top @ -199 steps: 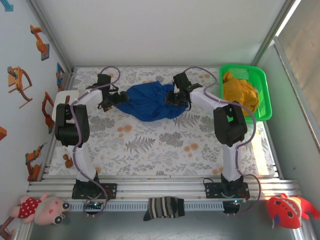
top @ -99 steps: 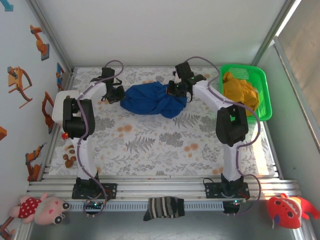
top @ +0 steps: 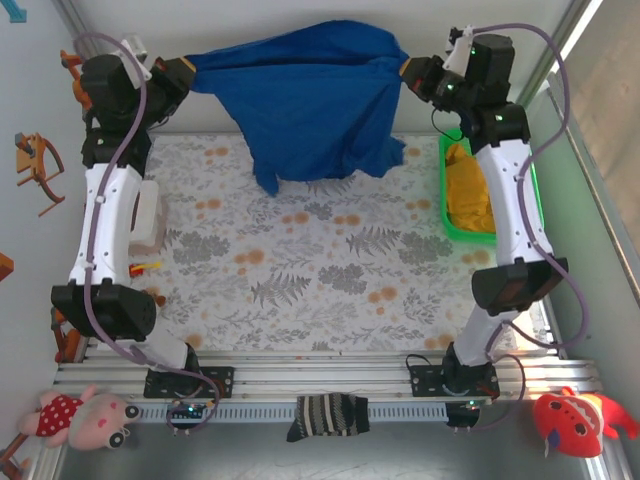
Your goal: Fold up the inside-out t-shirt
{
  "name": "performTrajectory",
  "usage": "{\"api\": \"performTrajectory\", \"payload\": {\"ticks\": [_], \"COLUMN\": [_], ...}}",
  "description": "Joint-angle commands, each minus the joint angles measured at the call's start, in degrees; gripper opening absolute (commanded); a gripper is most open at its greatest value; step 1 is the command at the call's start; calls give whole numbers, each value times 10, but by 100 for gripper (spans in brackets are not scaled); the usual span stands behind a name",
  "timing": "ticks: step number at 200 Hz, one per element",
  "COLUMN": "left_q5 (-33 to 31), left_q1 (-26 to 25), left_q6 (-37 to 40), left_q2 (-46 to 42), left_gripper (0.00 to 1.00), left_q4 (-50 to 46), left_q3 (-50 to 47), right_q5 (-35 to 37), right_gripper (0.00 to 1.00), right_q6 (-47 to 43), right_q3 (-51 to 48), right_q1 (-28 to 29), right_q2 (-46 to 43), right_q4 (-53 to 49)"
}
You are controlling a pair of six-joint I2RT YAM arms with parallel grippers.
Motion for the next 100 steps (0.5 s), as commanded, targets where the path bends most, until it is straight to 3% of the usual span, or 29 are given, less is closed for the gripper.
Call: {"api": "performTrajectory", "payload": {"ticks": [1,54,100], "left_q5": [22,20,28], "left_q1": [13,16,23], "left_q6": [-58,-63,-54], "left_q2": [-7,-54,-45], "left_gripper": [0,0,0], "left_q4": [35,60,46], "left_q3": [-10,-24,-31], "right_q5": [-11,6,0], "right_gripper": [0,0,0], "right_q6": [29,36,37], "right_q3": [-35,-112,-159], "right_q1": [-13,-16,-16], "right_q2": [-44,-122,-129], "right_q4": [47,101,113]}}
